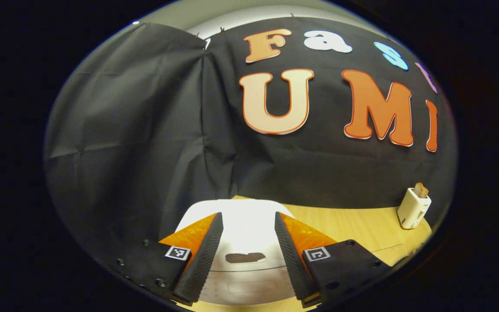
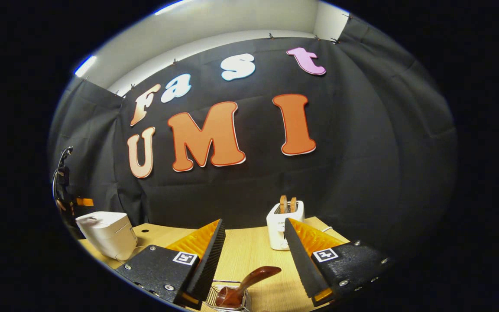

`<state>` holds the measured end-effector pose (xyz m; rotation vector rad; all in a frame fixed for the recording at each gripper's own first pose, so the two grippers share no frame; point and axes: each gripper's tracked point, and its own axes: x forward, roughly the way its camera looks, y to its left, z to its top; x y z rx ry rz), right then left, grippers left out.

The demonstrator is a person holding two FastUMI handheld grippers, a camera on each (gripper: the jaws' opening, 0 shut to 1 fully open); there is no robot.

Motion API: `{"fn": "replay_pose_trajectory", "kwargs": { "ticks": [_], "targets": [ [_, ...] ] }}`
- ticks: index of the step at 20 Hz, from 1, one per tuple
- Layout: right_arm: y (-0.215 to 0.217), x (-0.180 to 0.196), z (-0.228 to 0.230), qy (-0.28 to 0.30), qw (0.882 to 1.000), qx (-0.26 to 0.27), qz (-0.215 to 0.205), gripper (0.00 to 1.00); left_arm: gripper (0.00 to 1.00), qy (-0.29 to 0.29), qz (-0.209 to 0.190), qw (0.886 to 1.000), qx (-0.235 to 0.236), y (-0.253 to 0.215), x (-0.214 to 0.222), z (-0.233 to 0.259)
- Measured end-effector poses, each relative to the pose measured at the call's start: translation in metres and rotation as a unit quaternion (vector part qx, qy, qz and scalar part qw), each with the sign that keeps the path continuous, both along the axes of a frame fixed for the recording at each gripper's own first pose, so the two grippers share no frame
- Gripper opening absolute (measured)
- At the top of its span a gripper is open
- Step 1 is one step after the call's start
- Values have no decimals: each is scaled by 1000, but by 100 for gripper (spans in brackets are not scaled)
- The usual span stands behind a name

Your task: Close the left gripper, press the button to open the rice cooker; take a wooden spoon from the chopstick holder with the right hand, scoop a spoonful of rice and pour it into the rice cooker, then put the wooden spoon back into the chopstick holder.

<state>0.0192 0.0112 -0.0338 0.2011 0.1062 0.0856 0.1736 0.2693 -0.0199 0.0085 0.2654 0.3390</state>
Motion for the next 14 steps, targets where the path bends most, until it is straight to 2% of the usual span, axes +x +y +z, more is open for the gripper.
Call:
{"fn": "replay_pose_trajectory", "kwargs": {
  "ticks": [1,3,5,6,7,8,9,14],
  "targets": [
    [3,1,3,-4,1000,-5,-1,82,82,-17,-4,1000,9,-9,-2,12],
    [10,2,13,-18,1000,-17,-3,83,84,-58,-21,998,5,-27,-7,35],
    [20,5,28,-47,998,-34,-2,87,83,-81,-43,996,3,-51,-12,46],
    [24,7,33,-56,998,-42,-3,94,84,-89,-54,995,6,-61,-15,50],
    [30,9,37,-64,997,-48,-1,94,84,-96,-61,994,9,-71,-17,54],
    [36,9,42,-71,996,-51,2,84,86,-104,-68,992,15,-79,-18,56],
    [43,9,45,-76,996,-53,8,89,88,-113,-72,991,19,-85,-17,58],
    [69,8,53,-109,990,-81,26,90,91,-140,-92,985,45,-108,-23,56]
  ]
}}
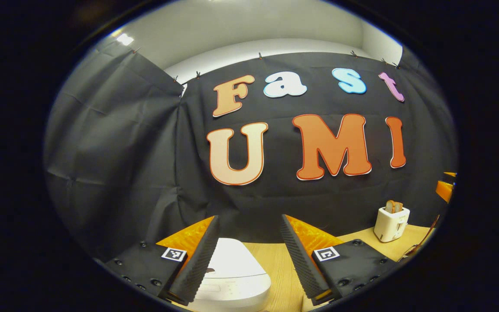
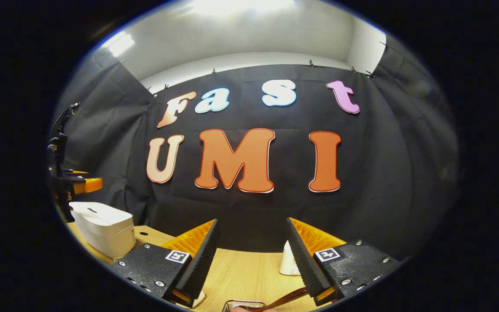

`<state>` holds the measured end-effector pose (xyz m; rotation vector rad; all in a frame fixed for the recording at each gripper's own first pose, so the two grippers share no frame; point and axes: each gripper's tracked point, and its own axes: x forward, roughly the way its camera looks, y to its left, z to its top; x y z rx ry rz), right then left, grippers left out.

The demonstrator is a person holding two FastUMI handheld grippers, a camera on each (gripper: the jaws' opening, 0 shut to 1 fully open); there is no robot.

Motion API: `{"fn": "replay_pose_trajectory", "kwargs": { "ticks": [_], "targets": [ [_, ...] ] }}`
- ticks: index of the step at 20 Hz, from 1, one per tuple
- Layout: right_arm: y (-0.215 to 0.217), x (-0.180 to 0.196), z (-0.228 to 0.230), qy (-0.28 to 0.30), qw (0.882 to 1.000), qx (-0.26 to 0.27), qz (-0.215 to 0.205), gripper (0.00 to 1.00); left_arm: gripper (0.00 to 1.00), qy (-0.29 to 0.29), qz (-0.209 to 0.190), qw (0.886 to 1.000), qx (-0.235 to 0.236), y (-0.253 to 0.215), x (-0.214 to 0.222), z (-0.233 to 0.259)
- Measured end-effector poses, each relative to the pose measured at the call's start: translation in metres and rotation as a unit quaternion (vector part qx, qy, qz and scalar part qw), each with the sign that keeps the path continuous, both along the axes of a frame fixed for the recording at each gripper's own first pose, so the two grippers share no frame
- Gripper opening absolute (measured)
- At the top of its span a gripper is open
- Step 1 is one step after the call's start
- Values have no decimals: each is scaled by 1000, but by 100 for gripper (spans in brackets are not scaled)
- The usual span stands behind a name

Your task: Close the left gripper, press the button to open the rice cooker; take a wooden spoon from the chopstick holder with the right hand, scoop a spoonful of rice and pour it into the rice cooker, then put the wooden spoon back into the chopstick holder.

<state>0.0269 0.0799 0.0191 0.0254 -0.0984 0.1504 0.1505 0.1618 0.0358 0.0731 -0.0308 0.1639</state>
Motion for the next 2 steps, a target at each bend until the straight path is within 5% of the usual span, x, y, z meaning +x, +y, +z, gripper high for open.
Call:
{"fn": "replay_pose_trajectory", "kwargs": {
  "ticks": [2],
  "targets": [
    [9,0,-4,2,1000,-9,4,90,92,-14,-11,1000,14,-6,-5,2]
  ]
}}
